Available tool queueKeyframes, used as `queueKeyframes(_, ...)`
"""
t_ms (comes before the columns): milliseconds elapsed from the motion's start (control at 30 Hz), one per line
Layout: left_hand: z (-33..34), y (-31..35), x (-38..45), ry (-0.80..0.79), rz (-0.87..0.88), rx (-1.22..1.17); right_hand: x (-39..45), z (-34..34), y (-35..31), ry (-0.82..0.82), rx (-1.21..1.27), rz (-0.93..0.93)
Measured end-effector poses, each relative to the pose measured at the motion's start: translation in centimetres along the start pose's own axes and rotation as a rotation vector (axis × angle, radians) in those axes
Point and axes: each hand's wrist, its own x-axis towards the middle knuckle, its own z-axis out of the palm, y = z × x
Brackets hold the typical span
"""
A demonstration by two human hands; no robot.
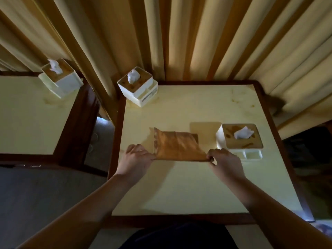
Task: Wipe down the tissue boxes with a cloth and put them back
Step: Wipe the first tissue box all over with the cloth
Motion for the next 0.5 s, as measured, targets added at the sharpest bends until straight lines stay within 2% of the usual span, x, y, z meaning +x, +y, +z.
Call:
queueKeyframes(133,3.1,0.3,-4.0,-0.409,-0.172,-0.095,-4.3,3.1,1.0,-0.447,0.038,0.012)
queueKeyframes(267,3.4,0.6,-7.2,-0.746,-0.222,-0.333,-7.7,3.3,1.6,-0.626,0.189,0.02)
queueKeyframes(333,3.3,0.5,-8.4,-0.847,-0.276,-0.496,-8.9,3.0,2.0,-0.699,0.263,0.034)
queueKeyframes(433,3.0,0.6,-9.6,-0.96,-0.356,-0.612,-9.5,2.1,2.4,-0.831,0.4,0.027)
queueKeyframes(500,3.0,0.5,-10.0,-0.918,-0.396,-0.656,-9.5,1.7,2.5,-0.872,0.486,0.095)
